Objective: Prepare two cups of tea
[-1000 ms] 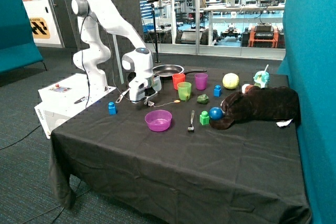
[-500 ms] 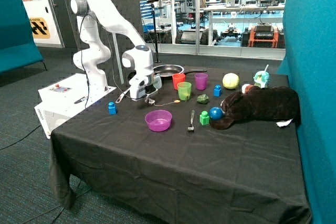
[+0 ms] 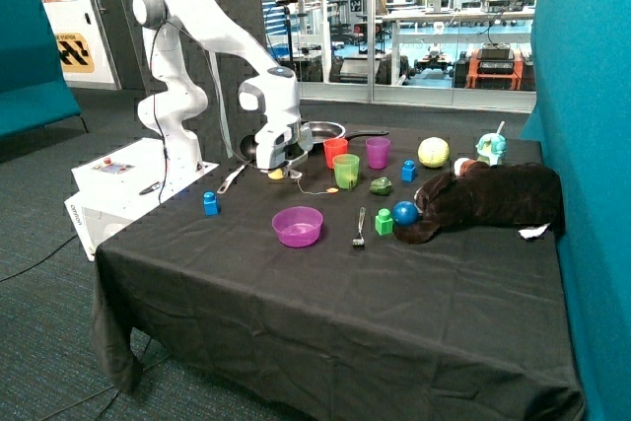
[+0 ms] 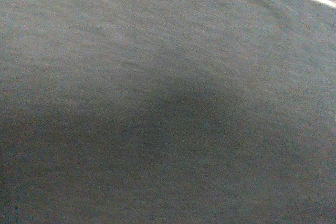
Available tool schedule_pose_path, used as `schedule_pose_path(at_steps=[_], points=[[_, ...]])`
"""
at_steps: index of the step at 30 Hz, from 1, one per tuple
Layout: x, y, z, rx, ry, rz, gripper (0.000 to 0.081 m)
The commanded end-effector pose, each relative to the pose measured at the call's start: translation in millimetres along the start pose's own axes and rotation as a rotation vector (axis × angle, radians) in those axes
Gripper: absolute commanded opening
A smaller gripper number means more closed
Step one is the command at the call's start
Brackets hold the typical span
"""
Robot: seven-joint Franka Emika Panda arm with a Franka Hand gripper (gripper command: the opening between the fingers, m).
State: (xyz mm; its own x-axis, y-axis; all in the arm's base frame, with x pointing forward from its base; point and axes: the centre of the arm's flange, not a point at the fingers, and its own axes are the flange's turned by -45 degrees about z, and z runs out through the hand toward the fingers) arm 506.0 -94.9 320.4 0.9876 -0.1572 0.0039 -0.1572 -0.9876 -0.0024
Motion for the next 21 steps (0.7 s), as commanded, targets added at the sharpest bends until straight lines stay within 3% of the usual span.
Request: schedule_pose_path(at_steps=[1, 10, 21], points=[[17.9, -50.7, -21.9, -0.0023, -0.004, -0.078, 0.0], [30.5, -111.7, -37.3, -0.0021, -0.0042, -0.186, 0.0], [36.5, -145.6, -48.5, -0.002, -0.0042, -0.239, 0.0]])
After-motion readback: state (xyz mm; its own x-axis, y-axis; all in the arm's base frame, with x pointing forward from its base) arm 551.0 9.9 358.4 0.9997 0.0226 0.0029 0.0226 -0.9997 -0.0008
